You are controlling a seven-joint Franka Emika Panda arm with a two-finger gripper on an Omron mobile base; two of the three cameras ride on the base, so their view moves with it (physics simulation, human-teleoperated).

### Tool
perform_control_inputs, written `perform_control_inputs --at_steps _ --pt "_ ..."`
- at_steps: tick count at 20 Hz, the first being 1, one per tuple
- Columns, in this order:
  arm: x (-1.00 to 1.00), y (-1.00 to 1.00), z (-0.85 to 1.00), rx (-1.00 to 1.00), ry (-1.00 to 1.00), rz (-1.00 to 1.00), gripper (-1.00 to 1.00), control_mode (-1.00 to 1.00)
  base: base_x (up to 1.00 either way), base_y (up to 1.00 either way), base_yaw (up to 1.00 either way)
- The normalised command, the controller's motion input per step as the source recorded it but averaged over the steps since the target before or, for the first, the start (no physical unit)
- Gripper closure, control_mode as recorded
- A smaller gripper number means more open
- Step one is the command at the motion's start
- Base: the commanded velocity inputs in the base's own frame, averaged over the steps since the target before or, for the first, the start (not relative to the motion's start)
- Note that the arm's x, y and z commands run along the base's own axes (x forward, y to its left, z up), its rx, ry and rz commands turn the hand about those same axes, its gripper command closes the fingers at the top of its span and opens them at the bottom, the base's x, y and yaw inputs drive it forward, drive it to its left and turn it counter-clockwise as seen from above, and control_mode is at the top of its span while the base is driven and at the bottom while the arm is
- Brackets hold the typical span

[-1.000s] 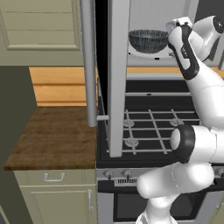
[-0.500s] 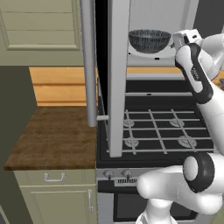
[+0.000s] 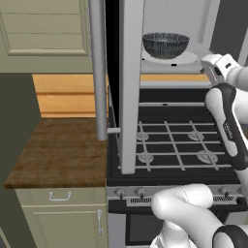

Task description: Pick the carrot from the sink and place it in the bowl. Then pick the bowl and place it in the microwave. Then close the microwave door and press the start button.

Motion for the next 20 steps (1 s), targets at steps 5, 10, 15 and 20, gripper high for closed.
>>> perform_control_inputs --at_steps 5,10,15,20 --pt "-0.81 0.22 -0.12 -0.51 -0.06 -0.19 -1.00 -1.00 0.00 0.00 0.00" --pt "-0.49 0.12 -0.53 -0.57 -0.11 -0.18 -1.00 -1.00 0.00 0.00 0.00" --pt "-0.23 0.17 -0.39 -0.60 -0.17 -0.06 -1.00 -1.00 0.00 0.00 0.00" --pt "-0.30 0.23 -0.26 -0.50 -0.14 -0.04 -1.00 -1.00 0.00 0.00 0.00"
